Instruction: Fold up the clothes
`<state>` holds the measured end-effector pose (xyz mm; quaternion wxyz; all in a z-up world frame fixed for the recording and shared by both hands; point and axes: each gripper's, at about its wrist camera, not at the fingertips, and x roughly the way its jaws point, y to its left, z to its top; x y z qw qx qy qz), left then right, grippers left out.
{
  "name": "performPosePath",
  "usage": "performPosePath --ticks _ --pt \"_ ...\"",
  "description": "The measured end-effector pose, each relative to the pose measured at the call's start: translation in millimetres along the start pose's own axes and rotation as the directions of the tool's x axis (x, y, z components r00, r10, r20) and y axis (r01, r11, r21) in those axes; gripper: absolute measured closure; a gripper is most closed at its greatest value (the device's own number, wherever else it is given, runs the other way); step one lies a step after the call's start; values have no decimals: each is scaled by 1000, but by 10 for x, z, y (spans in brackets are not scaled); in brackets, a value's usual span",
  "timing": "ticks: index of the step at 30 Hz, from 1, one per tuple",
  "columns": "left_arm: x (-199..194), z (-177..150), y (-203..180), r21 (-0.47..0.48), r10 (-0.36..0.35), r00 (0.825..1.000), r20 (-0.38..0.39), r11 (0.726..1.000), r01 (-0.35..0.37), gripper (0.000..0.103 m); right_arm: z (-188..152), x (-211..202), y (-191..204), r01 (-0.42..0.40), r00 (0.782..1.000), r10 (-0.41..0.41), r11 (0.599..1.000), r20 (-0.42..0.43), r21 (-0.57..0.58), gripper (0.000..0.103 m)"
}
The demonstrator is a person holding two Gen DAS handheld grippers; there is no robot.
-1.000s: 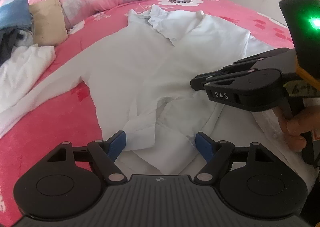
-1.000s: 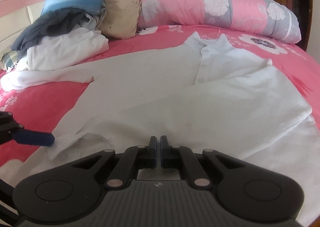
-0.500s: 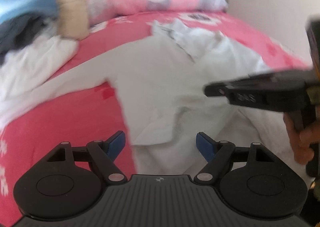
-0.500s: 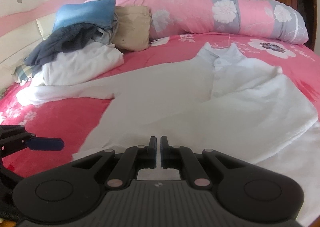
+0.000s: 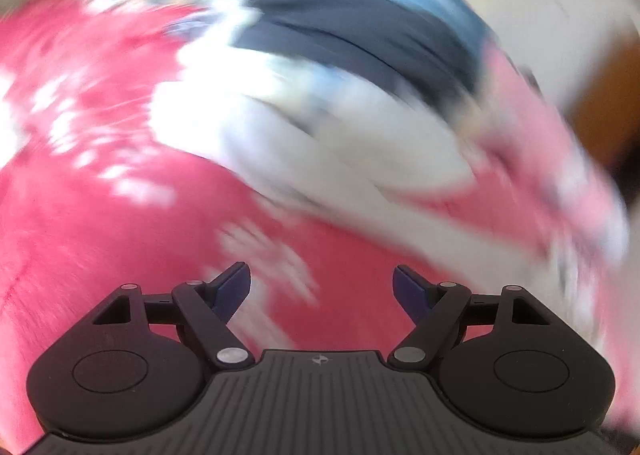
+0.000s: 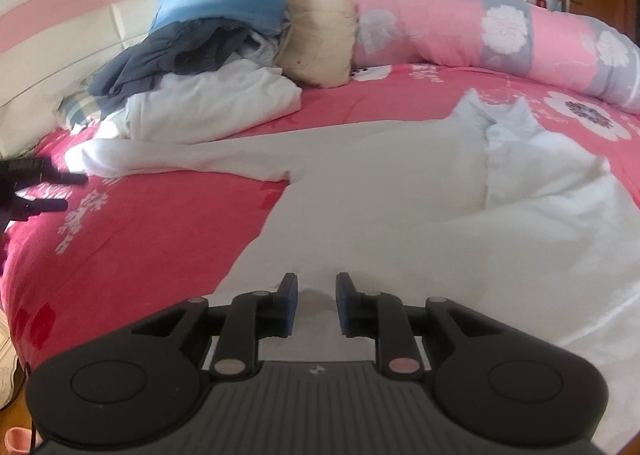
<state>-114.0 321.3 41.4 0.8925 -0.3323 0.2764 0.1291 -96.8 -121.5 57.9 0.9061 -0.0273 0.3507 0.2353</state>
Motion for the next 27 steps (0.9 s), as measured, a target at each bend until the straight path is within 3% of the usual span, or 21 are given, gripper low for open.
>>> performPosePath --ticks 2,5,9,11,12,13,15,18,20,22,23,24,26,27 --pt "134 210 200 -97 17 999 34 995 -14 17 26 -1 26 -1 1000 1 1000 2 -5 81" --pt "383 480 405 -197 66 997 51 979 -55 18 64 -7 61 -2 1000 2 1000 6 -11 79" --pt "593 649 472 -192 131 987 97 975 -110 32 61 -87 34 10 1000 -10 1000 14 -7 70" --pt "671 674 452 -163 169 980 103 975 -151 63 60 -126 21 16 1000 -16 1000 18 -5 70" --pt "721 691 435 -147 180 979 96 975 -164 72 59 -149 13 20 1000 -20 1000 21 -3 70" --pt "712 683 395 -127 180 978 104 978 -167 87 55 -183 -2 28 999 -28 1000 26 -1 70" --pt "671 658 303 -84 177 976 128 982 -167 98 45 -258 -57 41 998 -42 999 39 12 69" --pt "334 542 -33 -8 68 973 222 998 -68 100 31 -368 -154 60 996 -62 998 58 36 69" --pt "5 380 -439 93 -85 962 260 994 63 100 -14 -445 -262 59 995 -65 995 69 81 69" --pt "-312 181 -911 219 -258 930 261 954 204 100 -84 -524 -399 50 995 -62 988 79 144 69" --pt "-434 7 -1161 288 -341 910 234 919 270 100 -119 -563 -467 46 995 -61 983 84 176 69" --pt "-548 -183 -1413 355 -420 886 197 873 335 100 -154 -602 -536 41 994 -60 977 90 207 69" --pt "-778 -562 -1919 475 -562 820 106 753 455 100 -224 -681 -673 30 993 -59 963 100 269 69" --pt "-840 -778 -2132 509 -604 795 54 702 499 100 -259 -721 -741 24 993 -58 954 106 300 69"
